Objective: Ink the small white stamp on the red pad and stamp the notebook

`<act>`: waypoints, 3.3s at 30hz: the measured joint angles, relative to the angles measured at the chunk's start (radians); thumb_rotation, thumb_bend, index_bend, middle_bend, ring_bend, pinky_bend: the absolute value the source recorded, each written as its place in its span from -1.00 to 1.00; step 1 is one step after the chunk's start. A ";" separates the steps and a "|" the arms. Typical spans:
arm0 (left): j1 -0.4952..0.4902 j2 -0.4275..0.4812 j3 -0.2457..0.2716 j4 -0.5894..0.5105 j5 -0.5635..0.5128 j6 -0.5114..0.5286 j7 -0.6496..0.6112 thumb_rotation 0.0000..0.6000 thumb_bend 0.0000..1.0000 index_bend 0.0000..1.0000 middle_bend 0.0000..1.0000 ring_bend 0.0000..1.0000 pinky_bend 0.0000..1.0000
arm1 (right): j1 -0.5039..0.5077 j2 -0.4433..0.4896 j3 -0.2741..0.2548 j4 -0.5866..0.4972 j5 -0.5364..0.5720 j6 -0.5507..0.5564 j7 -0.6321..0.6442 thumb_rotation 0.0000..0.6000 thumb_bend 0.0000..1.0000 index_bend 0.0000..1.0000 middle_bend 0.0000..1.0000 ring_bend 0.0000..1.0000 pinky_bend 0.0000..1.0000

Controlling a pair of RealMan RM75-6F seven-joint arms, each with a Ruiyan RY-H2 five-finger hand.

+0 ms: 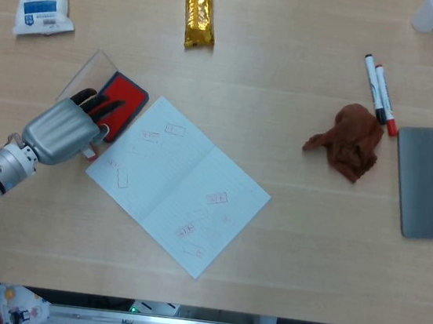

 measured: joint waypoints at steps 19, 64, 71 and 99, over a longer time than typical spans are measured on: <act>-0.003 -0.003 -0.002 0.011 -0.016 0.005 -0.046 1.00 -0.42 0.20 -0.78 -0.79 -0.69 | -0.002 0.001 -0.001 -0.004 -0.002 0.003 -0.002 1.00 -0.64 -0.25 -0.18 -0.31 -0.18; -0.193 0.072 -0.178 -0.320 -0.356 -0.356 0.568 1.00 -0.37 0.27 -0.53 -0.62 -0.67 | -0.027 -0.024 -0.008 0.095 -0.001 0.016 0.093 1.00 -0.64 -0.25 -0.18 -0.31 -0.18; -0.216 0.049 -0.180 -0.301 -0.390 -0.382 0.609 1.00 -0.36 0.28 -0.53 -0.62 -0.68 | -0.033 -0.023 -0.008 0.099 0.004 0.020 0.097 1.00 -0.64 -0.25 -0.18 -0.31 -0.18; -0.281 0.016 -0.165 -0.212 -0.436 -0.473 0.547 1.00 -0.36 0.29 -0.83 -0.77 -0.67 | -0.041 -0.023 -0.004 0.086 0.017 0.018 0.073 1.00 -0.64 -0.25 -0.18 -0.31 -0.18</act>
